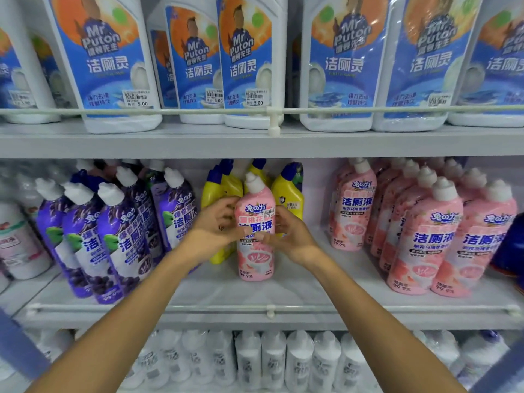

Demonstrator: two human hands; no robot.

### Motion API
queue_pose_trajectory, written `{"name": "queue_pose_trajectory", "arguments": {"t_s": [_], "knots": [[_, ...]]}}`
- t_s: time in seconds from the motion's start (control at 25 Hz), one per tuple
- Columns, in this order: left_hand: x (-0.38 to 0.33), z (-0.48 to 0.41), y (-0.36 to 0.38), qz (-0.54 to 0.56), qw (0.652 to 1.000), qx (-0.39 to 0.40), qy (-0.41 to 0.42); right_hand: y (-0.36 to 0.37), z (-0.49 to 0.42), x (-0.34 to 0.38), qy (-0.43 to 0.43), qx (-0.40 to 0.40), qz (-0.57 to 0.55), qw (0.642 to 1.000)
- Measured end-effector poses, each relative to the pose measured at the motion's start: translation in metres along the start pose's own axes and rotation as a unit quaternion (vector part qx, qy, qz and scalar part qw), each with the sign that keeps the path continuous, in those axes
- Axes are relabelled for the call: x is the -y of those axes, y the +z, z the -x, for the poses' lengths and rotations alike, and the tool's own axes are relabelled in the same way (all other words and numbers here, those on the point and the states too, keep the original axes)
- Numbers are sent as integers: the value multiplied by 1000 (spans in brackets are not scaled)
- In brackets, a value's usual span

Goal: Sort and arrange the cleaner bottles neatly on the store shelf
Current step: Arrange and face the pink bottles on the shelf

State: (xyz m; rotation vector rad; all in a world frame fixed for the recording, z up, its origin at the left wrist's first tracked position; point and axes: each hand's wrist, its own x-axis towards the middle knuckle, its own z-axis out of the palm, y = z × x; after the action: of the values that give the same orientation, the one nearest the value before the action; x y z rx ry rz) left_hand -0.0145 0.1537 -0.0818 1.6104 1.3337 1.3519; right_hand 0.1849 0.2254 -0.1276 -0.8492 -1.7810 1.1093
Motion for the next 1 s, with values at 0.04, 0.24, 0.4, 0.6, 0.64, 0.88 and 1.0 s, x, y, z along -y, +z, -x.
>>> {"name": "queue_pose_trajectory", "arguments": {"t_s": [0.04,0.24,0.4,0.6,0.64,0.88,1.0], "knots": [[7,2,8,-1,1000,-3,1,-3,2,2,2,-1,-1,1000],[16,-14,40,-5,1000,8,23,-37,17,-1,-1,-22,2,1000],[5,-27,88,-12,998,50,40,-79,41,-11,-2,-86,0,996],[-5,-51,155,-23,994,90,65,-125,76,-25,-25,-220,104,970],[-6,-53,167,-26,994,86,69,-129,81,-28,-30,-250,140,958],[-10,-67,197,-24,992,74,97,-125,75,-38,-48,-348,264,898],[-3,-81,204,-25,993,60,99,-121,68,-43,-49,-368,262,891]]}}
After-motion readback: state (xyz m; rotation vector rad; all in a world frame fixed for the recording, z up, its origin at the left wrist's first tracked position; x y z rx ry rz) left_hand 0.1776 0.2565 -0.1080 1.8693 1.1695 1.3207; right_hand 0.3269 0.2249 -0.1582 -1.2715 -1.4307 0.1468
